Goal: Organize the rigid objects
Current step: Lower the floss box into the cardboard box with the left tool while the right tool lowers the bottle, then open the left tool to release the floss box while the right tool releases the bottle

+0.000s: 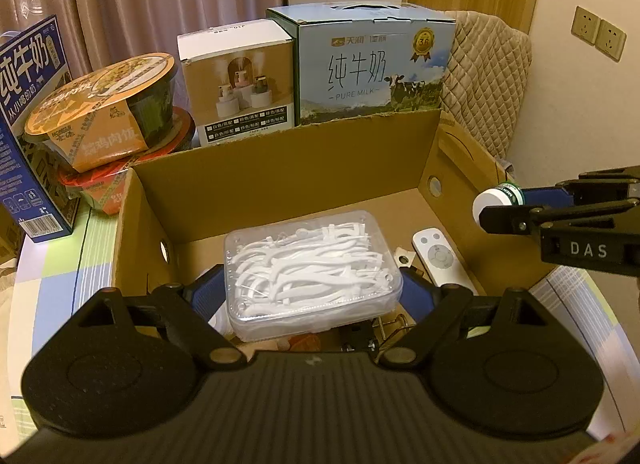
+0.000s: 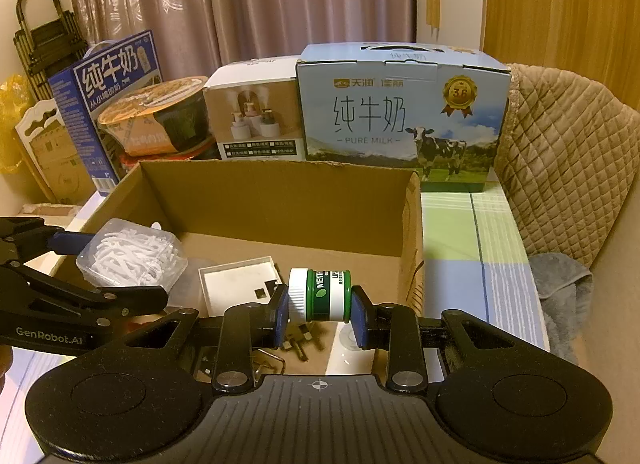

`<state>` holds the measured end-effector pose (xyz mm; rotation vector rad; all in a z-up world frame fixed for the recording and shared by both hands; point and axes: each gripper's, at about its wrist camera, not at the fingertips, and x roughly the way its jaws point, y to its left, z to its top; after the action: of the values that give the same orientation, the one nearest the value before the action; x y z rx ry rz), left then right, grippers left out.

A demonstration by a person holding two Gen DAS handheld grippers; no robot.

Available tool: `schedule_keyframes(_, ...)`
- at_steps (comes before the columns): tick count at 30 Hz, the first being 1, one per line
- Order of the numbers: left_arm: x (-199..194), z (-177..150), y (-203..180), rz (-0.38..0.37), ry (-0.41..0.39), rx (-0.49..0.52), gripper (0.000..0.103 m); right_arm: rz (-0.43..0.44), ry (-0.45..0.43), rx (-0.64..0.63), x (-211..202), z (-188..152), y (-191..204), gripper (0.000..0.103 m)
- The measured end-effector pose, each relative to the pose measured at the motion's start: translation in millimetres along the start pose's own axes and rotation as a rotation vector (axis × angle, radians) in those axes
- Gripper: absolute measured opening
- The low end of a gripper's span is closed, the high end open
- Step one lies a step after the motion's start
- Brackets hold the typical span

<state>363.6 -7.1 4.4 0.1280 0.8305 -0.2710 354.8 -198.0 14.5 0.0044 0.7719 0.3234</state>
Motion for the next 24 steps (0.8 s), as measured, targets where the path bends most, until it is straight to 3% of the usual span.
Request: schedule_keyframes(24,-8.8,5.5,11.0,0.051,-0.048,-0.01,0.091,0.005,-0.001,0.016,-1.4,-0.7,0.3,0.028)
